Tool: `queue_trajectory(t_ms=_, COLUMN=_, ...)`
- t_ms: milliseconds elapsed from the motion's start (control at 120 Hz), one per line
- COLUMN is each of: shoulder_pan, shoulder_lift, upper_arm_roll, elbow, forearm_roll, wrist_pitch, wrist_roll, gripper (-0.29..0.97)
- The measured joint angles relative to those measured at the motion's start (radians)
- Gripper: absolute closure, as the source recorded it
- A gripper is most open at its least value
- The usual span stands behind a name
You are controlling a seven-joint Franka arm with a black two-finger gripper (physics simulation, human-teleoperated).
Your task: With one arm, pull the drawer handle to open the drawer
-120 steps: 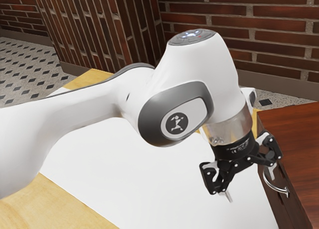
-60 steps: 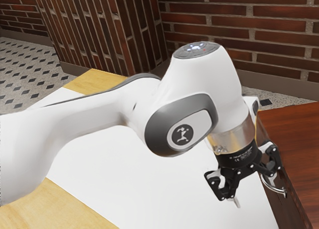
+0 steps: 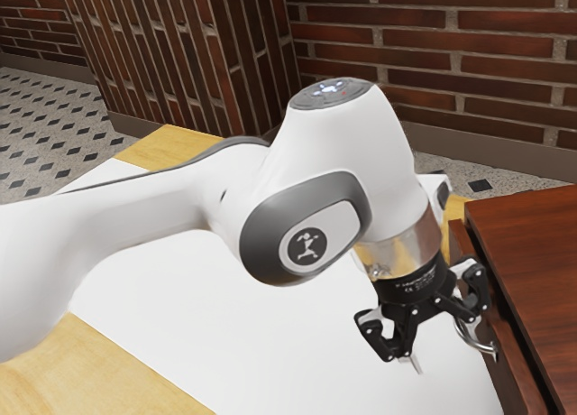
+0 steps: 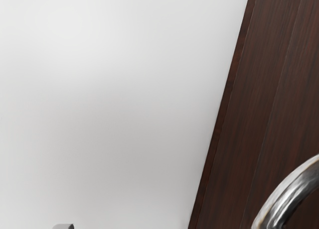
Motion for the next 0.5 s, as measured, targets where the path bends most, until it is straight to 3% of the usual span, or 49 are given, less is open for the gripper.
queue_trajectory(t_ms=500, shoulder_pan=0.014, shoulder_lift=-0.121, upper_arm_roll=0.000, elbow=-0.129, forearm_roll=0.042, wrist_pitch=0.024, wrist_roll=0.017, gripper=0.27)
